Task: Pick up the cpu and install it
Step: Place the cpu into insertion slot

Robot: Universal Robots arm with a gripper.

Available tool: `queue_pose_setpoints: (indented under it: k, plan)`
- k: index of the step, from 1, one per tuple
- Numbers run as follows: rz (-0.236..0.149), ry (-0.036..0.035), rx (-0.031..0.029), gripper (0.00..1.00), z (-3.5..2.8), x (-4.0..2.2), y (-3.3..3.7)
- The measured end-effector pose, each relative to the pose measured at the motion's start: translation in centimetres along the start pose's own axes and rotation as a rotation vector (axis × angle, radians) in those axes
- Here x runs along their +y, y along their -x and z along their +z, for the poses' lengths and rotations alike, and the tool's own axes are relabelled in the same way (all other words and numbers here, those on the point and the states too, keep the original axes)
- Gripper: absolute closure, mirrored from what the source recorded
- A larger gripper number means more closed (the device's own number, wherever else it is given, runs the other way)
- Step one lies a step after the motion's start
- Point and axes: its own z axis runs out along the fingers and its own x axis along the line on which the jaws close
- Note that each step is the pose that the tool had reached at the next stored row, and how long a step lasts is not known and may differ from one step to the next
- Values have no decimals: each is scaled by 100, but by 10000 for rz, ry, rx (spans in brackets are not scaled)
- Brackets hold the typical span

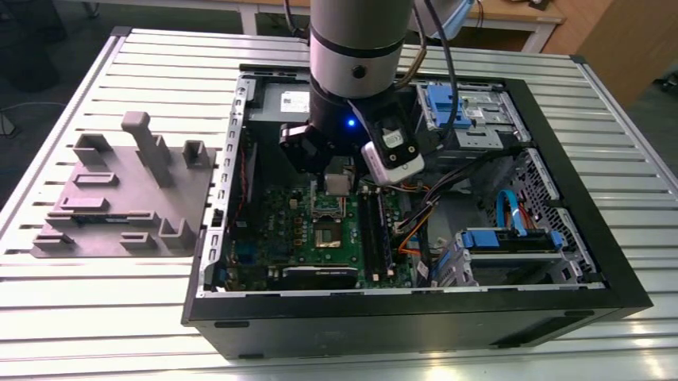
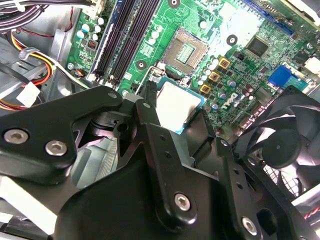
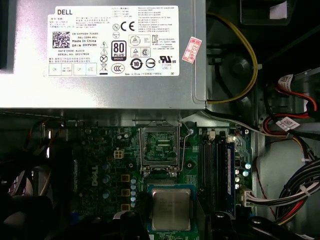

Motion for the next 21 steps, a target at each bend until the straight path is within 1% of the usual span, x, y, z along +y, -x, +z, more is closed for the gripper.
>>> queue_pose_setpoints:
  k: [2, 8, 10, 14, 19, 21]
  plan:
    - [0, 4, -2, 53, 9, 0, 0]
    - [1, -1, 0, 53, 114, -7, -1]
    - [0, -3, 1, 53, 149, -30, -1]
    - [-72, 1, 9, 53, 219, -105, -1]
    - [-97, 5, 9, 53, 303, -119, -1]
    - [-97, 3, 10, 53, 319, -120, -1]
